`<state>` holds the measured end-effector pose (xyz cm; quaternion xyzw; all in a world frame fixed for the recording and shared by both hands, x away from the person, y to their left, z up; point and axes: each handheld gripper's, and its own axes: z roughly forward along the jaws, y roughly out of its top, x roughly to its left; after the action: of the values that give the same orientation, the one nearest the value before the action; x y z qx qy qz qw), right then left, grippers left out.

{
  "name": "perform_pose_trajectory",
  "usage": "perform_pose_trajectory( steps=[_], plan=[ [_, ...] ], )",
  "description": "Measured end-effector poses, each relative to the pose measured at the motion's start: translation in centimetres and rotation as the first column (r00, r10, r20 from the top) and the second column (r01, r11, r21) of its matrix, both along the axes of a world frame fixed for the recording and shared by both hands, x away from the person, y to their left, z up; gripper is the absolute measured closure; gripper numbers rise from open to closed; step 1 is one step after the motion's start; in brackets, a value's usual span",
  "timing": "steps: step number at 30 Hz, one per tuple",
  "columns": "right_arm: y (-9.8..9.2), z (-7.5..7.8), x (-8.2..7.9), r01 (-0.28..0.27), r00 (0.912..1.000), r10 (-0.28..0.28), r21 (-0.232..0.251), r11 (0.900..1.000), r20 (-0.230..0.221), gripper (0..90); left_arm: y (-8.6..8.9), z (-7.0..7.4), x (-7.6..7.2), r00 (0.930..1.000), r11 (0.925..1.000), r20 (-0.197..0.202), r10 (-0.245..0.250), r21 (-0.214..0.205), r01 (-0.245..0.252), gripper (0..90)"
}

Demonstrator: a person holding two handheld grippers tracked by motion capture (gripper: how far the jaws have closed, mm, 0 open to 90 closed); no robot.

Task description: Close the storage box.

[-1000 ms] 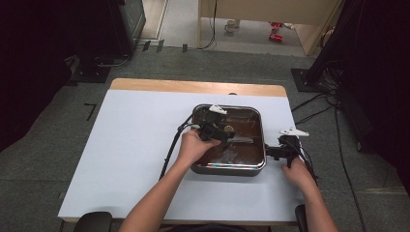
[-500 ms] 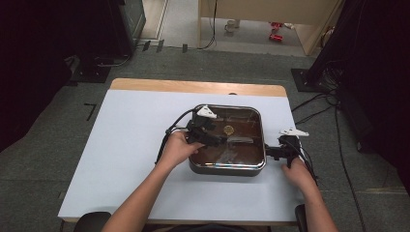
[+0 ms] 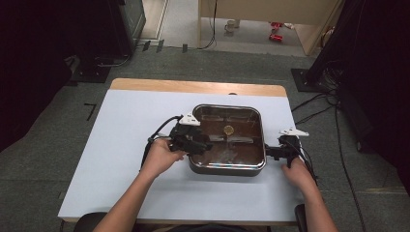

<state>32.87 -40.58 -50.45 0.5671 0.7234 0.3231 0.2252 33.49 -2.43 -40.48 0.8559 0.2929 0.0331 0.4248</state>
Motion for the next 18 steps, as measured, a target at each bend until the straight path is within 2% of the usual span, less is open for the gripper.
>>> perform_pose_trajectory(
  steps=[6, 9, 10, 11, 12, 13, 14, 17, 18],
  plan=[
    [0.0, 0.0, 0.0, 0.0, 1.0, 0.0, 0.0, 1.0, 0.0, 9.9, 1.7, -0.1, -1.1, 0.9996, 0.9996, 0.008, 0.028, 0.007, -0.028, 27.1],
    [0.0, 0.0, 0.0, 0.0, 1.0, 0.0, 0.001, 1.0, -0.001, 9.9, 3.2, 0.1, -1.9, 0.9977, 0.9979, 0.021, 0.064, -0.004, -0.064, 26.3],
    [0.0, 0.0, 0.0, 0.0, 1.0, 0.0, 0.001, 1.0, -0.001, 9.9, 3.2, 0.1, -1.9, 0.9977, 0.9979, 0.021, 0.064, -0.004, -0.064, 26.2],
    [0.0, 0.0, 0.0, -0.001, 1.0, 0.001, 0.001, 1.0, 0.0, 9.9, 4.0, 0.0, -2.3, 0.9965, 0.9966, 0.023, 0.081, -0.015, -0.081, 26.2],
    [0.0, 0.0, 0.0, -0.001, 1.0, 0.001, 0.001, 1.0, 0.0, 9.9, 4.0, 0.0, -2.3, 0.9965, 0.9966, 0.023, 0.081, -0.015, -0.081, 26.2],
    [0.0, 0.0, 0.0, -0.001, 1.0, 0.001, 0.001, 1.0, -0.001, 9.9, 4.9, -0.3, -2.6, 0.994, 0.9943, 0.024, 0.107, -0.012, -0.106, 26.2],
    [0.0, 0.0, 0.0, -0.001, 1.0, 0.001, 0.001, 1.0, -0.001, 9.9, 4.9, -0.3, -2.6, 0.994, 0.9943, 0.024, 0.107, -0.012, -0.106, 26.2],
    [0.0, 0.0, 0.0, 0.0, 1.0, 0.0, 0.001, 1.0, -0.001, 9.9, 6.3, -1.2, -3.3, 0.9874, 0.9878, 0.03, 0.156, -0.006, -0.155, 26.2],
    [0.0, 0.0, 0.0, 0.0, 1.0, 0.0, 0.002, 1.0, -0.001, 9.9, 6.7, -1.5, -3.5, 0.9863, 0.9868, 0.033, 0.162, -0.016, -0.161, 26.1]
  ],
)
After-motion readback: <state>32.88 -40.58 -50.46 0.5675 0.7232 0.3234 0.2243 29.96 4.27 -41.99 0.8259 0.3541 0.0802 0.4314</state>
